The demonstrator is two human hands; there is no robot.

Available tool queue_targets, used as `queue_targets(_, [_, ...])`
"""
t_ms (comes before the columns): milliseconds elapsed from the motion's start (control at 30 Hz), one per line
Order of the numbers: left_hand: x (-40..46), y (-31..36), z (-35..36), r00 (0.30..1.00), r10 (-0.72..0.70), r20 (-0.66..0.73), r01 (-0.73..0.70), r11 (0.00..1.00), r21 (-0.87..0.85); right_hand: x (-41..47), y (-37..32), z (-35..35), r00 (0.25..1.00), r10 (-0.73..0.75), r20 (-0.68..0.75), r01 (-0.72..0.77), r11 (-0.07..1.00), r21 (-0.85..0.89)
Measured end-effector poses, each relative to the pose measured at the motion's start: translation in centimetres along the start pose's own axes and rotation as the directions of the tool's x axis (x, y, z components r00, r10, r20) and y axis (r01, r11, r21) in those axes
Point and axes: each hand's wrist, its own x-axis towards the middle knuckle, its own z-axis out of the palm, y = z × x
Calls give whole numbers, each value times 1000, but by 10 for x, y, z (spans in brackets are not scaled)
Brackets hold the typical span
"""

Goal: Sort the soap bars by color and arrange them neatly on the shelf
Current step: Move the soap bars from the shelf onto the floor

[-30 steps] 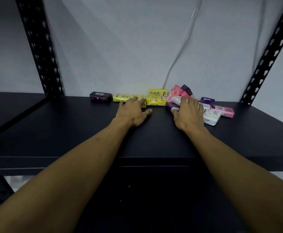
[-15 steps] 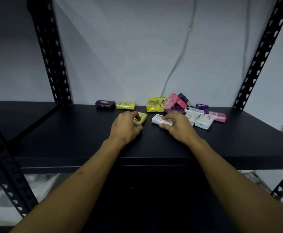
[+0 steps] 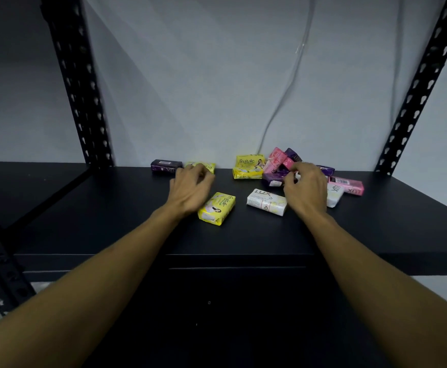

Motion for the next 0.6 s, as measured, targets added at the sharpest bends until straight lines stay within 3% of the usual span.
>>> queue_targets(100, [32, -21, 8, 999, 51, 3, -51, 993, 103, 11, 11, 10, 988, -45, 145, 61, 992, -108])
queue_targets(200, [59, -36, 16, 994, 106, 36, -111, 969, 221, 17, 18, 18, 952, 28, 305, 36, 979, -203])
queue_targets(333, [76, -42, 24, 984, 71, 162, -127, 923, 363, 20, 17, 19, 952, -15, 306, 87, 971, -224])
queue_targets(500, [74, -35, 23, 984, 142, 104, -176, 778, 603, 17, 6, 13, 920, -15, 391, 133, 952, -275])
queue_targets(600, [71, -32, 19, 986, 121, 114, -165, 779, 605, 12, 1, 10, 918, -39, 395, 123, 974, -191])
